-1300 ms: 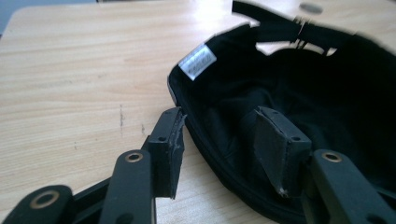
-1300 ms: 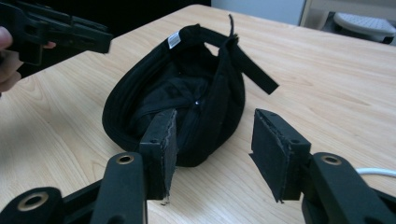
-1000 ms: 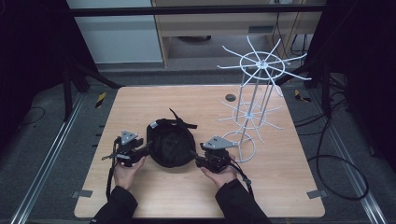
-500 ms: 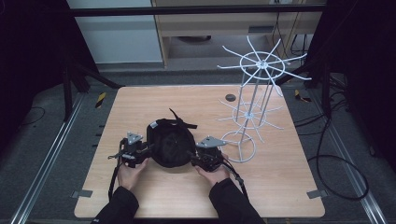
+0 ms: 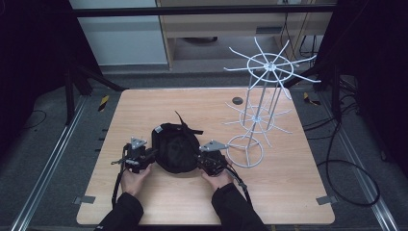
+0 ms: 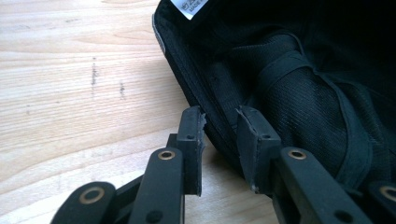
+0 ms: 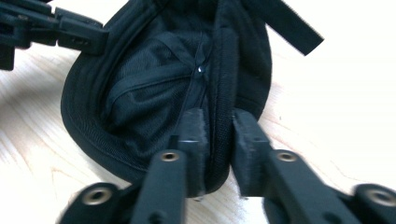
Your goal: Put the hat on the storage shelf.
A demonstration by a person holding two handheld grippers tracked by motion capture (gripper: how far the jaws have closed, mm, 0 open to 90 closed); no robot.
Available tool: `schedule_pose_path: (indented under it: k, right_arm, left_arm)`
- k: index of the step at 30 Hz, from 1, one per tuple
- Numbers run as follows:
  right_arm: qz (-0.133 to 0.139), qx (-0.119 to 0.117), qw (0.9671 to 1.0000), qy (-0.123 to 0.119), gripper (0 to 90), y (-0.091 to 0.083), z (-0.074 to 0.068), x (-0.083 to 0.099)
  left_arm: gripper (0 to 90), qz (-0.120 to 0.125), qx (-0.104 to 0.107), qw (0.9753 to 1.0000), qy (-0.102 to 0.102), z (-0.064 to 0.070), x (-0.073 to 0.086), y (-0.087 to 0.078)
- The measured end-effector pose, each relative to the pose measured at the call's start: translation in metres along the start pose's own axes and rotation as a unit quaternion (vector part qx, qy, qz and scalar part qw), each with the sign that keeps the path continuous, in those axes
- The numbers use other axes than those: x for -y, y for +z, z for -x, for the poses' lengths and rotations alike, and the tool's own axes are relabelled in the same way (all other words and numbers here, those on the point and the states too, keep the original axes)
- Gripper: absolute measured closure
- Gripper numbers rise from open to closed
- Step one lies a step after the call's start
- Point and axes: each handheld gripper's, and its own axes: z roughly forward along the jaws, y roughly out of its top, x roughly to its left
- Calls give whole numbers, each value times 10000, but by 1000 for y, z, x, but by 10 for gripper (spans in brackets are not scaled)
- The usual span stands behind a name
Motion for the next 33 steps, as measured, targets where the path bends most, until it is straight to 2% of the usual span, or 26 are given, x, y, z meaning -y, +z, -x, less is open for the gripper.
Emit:
schedule_pose_path:
  k: [4,7,11,14,15,20,25,27,33]
  right_arm:
    - [243,-28,9997,2,824,-6,-1,-4]
    - [573,-105,9983,-44,831,-16,-1,-9]
    - [999,-268,9943,-275,833,-30,-2,-18]
    - [1249,-463,9900,-467,834,-38,-7,-24]
    - [1289,-526,9887,-552,834,-39,-9,-25]
    - [1294,-858,9833,-949,833,-38,-22,-24]
    - [1161,-1122,9789,-1256,832,-33,-31,-20]
    - [1072,-1214,9789,-1246,831,-32,-33,-18]
    - [874,-1289,9807,-1183,829,-28,-34,-12]
  left_arm:
    - [717,-18,158,9999,-28,3,0,0]
    - [718,-29,262,9997,-14,7,1,1]
    - [734,-39,380,9992,112,15,2,2]
    - [823,-59,408,9988,249,20,4,3]
    - [827,-86,402,9988,273,21,4,4]
    - [841,-202,354,9987,309,21,7,8]
    - [851,-197,365,9987,312,19,8,10]
    - [851,-179,363,9987,319,19,9,10]
    - [827,-147,426,9987,251,16,8,9]
